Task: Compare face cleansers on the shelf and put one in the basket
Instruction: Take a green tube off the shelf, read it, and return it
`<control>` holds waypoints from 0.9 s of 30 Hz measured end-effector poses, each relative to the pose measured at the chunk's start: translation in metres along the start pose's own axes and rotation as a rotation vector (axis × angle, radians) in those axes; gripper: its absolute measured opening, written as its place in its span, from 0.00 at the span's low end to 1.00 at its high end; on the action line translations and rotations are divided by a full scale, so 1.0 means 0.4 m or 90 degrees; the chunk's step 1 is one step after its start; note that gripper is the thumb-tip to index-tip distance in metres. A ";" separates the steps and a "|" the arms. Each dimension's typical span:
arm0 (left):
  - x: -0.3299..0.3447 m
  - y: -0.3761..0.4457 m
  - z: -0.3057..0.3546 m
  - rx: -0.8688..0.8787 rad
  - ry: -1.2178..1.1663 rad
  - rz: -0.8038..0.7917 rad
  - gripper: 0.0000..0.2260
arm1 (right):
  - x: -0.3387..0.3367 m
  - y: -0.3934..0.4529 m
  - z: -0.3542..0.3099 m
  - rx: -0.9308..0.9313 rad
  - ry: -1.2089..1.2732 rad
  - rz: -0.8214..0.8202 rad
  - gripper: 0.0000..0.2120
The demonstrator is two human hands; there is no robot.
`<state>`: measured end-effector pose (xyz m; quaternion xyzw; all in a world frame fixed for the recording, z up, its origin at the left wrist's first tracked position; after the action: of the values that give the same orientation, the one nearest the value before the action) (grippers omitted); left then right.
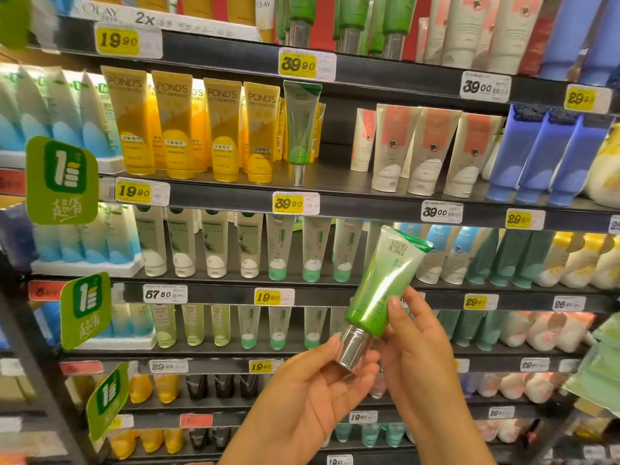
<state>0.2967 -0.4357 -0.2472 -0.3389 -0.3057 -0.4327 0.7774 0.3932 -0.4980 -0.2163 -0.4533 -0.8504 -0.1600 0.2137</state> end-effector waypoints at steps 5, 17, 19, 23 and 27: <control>-0.007 -0.001 -0.003 0.009 0.013 -0.003 0.14 | -0.003 -0.003 0.005 0.016 0.012 -0.010 0.22; -0.025 -0.007 0.000 0.113 0.128 0.046 0.21 | -0.011 -0.013 -0.001 0.017 -0.002 -0.035 0.13; -0.028 -0.006 0.005 0.163 0.175 0.080 0.19 | -0.007 -0.018 -0.002 0.017 -0.026 -0.032 0.14; -0.028 -0.012 0.015 0.280 0.300 0.129 0.15 | -0.010 -0.018 0.000 0.015 -0.042 -0.029 0.14; -0.023 -0.031 0.031 0.379 0.393 0.132 0.18 | -0.016 -0.018 -0.002 0.039 0.008 -0.053 0.14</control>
<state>0.2796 -0.4266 -0.2437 0.0158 -0.1345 -0.3263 0.9355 0.3906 -0.5066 -0.2196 -0.4099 -0.8715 -0.1458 0.2260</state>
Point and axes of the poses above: each hand's wrist, its own y-axis towards the middle knuckle, its own x-axis out of the palm, z = x × y, the point moved 4 cm from there along y, towards the middle knuckle, and after that the axes turned 9 degrees about z, right-handed, at the moved point
